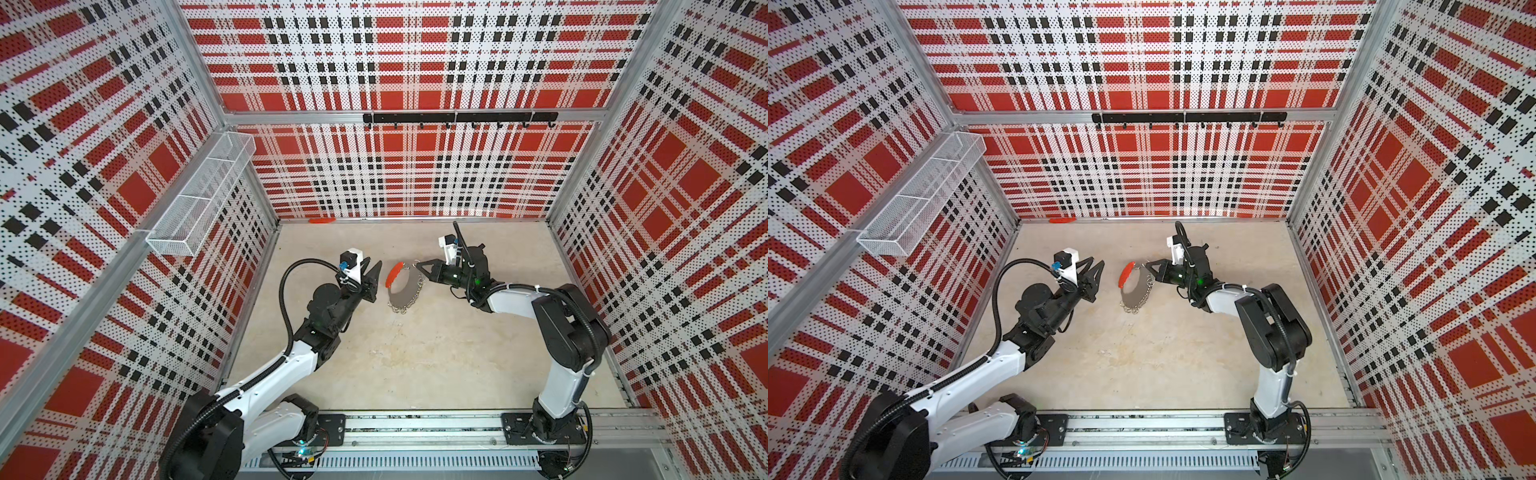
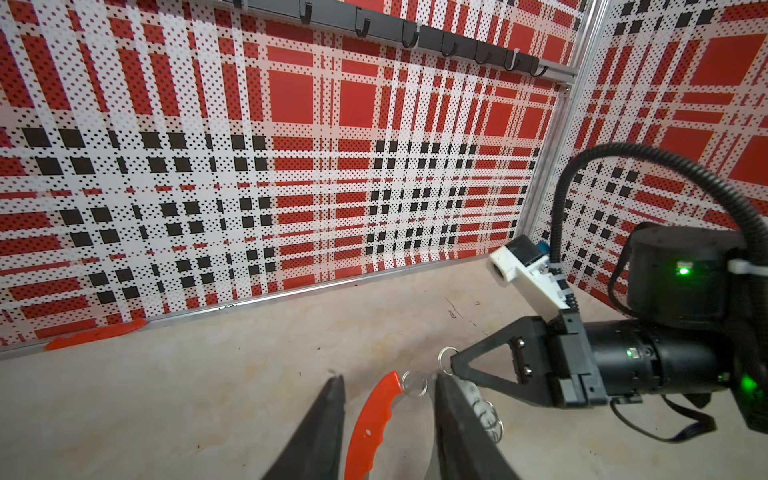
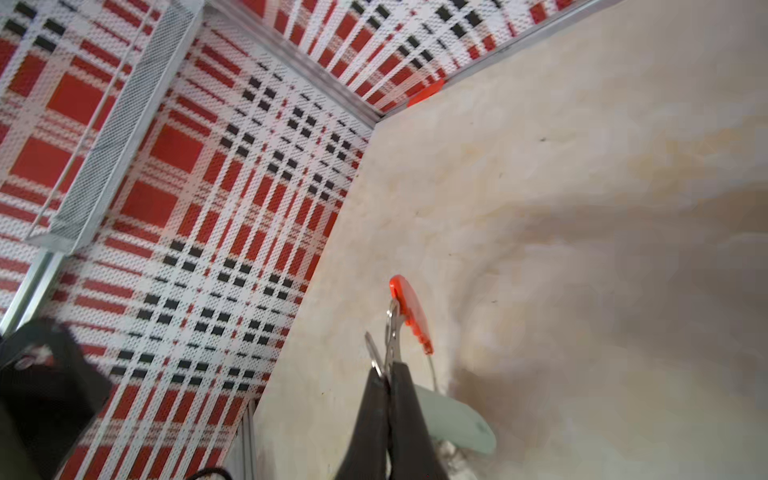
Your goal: Put the keys on the keyring
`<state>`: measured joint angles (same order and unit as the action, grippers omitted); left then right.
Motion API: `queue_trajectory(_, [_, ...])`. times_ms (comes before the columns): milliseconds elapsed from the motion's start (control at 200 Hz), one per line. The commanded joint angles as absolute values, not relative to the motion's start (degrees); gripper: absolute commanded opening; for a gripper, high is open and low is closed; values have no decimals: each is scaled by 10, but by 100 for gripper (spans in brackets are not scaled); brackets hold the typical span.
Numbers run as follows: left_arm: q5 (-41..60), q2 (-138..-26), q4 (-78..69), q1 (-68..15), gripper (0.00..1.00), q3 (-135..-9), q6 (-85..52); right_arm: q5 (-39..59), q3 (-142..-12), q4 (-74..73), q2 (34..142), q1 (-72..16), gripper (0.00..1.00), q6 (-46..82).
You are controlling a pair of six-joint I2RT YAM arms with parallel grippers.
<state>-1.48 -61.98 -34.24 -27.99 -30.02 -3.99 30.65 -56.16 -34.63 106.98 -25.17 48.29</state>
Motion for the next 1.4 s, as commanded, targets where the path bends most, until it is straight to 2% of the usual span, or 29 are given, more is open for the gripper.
queue_trajectory(0, [-21, -615, -352, -284, 39, -295, -44, 287, -562, -387, 1099, -234, 2, 504])
queue_trajectory(175, [-17, -618, -353, -286, 40, -291, -49, 284, -563, -362, 1129, -199, 11, 491])
queue_trajectory(326, [-21, -613, -353, -286, 42, -285, -48, 265, -558, -292, 1109, -162, 44, 465])
queue_trajectory(441, [-26, -601, -353, -285, 45, -277, -45, 235, -526, -234, 1040, -109, 58, 438])
queue_trajectory(526, [-32, -597, -352, -285, 49, -273, -39, 213, -519, -168, 981, -84, 61, 387])
queue_trajectory(611, [-34, -599, -352, -284, 58, -269, -39, 138, -522, -81, 916, -80, 63, 323])
queue_trajectory(636, [-33, -602, -352, -285, 66, -268, -38, 108, -520, -62, 897, -80, 64, 295])
queue_trajectory(646, [-33, -603, -352, -284, 73, -268, -38, 93, -519, -54, 889, -79, 64, 290])
queue_trajectory(651, [-33, -603, -352, -284, 77, -268, -38, 86, -519, -51, 885, -80, 64, 288])
queue_trajectory(661, [-31, -605, -352, -284, 92, -268, -37, 71, -517, -44, 878, -79, 64, 285])
queue_trajectory(671, [-29, -606, -352, -284, 99, -268, -37, 59, -516, -38, 871, -79, 64, 282])
queue_trajectory(812, [-23, -625, -346, -285, 98, -269, -39, -175, -455, -44, 784, -79, 70, 241])
queue_trajectory(912, [-22, -632, -345, -287, 98, -268, -47, -265, -378, -146, 744, -79, 71, 179])
queue_trajectory(1112, [-28, -635, -339, -286, 98, -256, -47, -281, -235, -364, 715, -80, 71, 77])
queue_trajectory(1218, [-35, -635, -339, -286, 98, -250, -44, -268, -187, -471, 747, -79, 68, 63])
queue_trajectory(1398, [-72, -639, -339, -285, 98, -250, -48, -271, -167, -586, 818, -80, 71, 32])
